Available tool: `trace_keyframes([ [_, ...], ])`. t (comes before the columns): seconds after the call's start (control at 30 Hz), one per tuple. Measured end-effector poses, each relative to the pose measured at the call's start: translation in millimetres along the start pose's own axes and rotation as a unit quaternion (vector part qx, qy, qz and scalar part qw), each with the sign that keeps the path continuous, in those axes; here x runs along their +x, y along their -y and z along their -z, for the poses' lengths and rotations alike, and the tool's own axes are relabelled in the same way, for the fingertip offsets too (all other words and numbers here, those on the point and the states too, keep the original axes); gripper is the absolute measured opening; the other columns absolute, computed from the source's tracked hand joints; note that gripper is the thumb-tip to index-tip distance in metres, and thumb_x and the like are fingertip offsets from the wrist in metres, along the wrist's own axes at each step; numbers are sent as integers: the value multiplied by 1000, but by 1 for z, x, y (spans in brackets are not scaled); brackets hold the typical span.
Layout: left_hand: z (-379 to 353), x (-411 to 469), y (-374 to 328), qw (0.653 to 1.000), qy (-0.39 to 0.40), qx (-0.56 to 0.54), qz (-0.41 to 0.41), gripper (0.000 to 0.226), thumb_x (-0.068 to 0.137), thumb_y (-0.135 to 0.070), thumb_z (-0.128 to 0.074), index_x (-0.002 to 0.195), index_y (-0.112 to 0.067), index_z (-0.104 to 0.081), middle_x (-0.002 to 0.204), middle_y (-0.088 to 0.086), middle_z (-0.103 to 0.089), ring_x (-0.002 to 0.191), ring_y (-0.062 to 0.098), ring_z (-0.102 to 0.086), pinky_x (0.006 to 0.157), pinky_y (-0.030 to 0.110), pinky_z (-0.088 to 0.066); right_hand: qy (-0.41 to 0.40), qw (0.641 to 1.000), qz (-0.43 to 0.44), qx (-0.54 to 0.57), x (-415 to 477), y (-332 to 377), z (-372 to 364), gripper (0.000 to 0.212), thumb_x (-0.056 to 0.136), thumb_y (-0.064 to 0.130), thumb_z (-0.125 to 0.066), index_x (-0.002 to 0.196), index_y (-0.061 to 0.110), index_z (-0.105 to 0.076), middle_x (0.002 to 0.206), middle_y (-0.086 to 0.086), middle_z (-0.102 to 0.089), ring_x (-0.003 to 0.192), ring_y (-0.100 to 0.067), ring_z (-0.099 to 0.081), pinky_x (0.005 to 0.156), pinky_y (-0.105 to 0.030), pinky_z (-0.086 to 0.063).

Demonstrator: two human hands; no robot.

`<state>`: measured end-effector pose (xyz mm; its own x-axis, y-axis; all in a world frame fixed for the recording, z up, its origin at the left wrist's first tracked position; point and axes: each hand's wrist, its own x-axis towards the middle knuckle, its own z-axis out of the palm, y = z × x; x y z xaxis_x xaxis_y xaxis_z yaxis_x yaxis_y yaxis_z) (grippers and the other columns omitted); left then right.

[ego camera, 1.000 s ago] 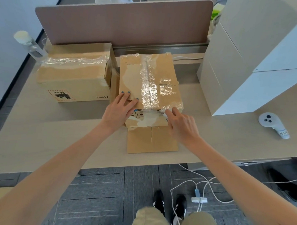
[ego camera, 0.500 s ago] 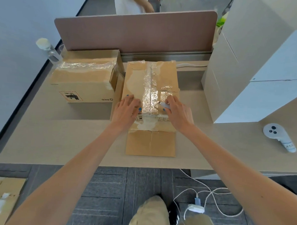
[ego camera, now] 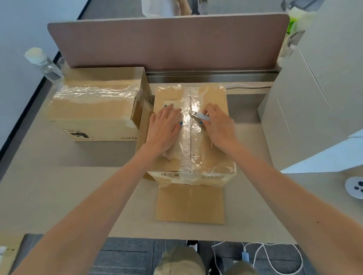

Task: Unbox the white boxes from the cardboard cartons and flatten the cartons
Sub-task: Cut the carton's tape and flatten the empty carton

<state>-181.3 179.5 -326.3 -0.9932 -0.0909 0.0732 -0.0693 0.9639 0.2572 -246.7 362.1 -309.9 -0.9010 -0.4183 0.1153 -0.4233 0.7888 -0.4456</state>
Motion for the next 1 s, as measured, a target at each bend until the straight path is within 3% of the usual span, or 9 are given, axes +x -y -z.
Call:
trace_keyframes([
  [0.1, -4, 29, 7, 1000, -1, -1, -11, 43, 103, -31, -37, 145, -20, -41, 156, 5, -33, 144, 25, -30, 117, 49, -22, 3, 1000, -9, -1, 29, -2, -3, 15, 95, 20, -50, 108, 14, -49, 109, -2, -53, 94, -22, -52, 68, -32, -37],
  [0.33, -10, 85, 23, 1000, -16, -14, 0, 46, 102, -40, -42, 145, -23, -41, 156, 0, -35, 143, 24, -27, 118, 45, -17, -27, 1000, -4, -5, 92, -7, -9, 13, 94, 17, -52, 106, 14, -51, 112, -2, -49, 96, -21, -52, 68, -29, -33],
  [0.43, -12, 101, 27, 999, -21, -25, 18, 48, 100, -44, -43, 145, -26, -42, 155, -2, -36, 145, 23, -23, 121, 48, -8, -26, 1000, 1, 6, 113, -9, -10, 9, 93, 15, -53, 102, 15, -51, 105, 1, -52, 95, -21, -50, 69, -33, -40],
  [0.57, -8, 115, 28, 997, -38, -64, 36, 39, 98, -42, -50, 134, -26, -52, 138, -3, -50, 135, 21, -35, 120, 46, -8, -5, 1000, -14, 14, 127, -11, -6, 7, 94, 15, -51, 101, 14, -52, 92, 3, -49, 91, -22, -49, 72, -38, -44],
  [0.77, -6, 106, 23, 992, -31, -119, 33, 24, 92, -35, -62, 113, -25, -61, 116, -7, -55, 119, 15, -47, 116, 43, -9, 79, 995, -34, 51, 129, -26, 4, 7, 95, 20, -50, 99, 19, -56, 94, 1, -66, 84, -22, -59, 65, -32, -43],
  [1.0, -6, 92, 22, 974, 1, -219, 61, 15, 88, -30, -70, 96, -29, -57, 104, -14, -54, 107, 9, -50, 110, 39, -18, 176, 983, 30, -48, 129, -37, 22, 24, 100, 15, -39, 113, 19, -59, 109, -3, -65, 93, -21, -55, 70, -29, -36],
])
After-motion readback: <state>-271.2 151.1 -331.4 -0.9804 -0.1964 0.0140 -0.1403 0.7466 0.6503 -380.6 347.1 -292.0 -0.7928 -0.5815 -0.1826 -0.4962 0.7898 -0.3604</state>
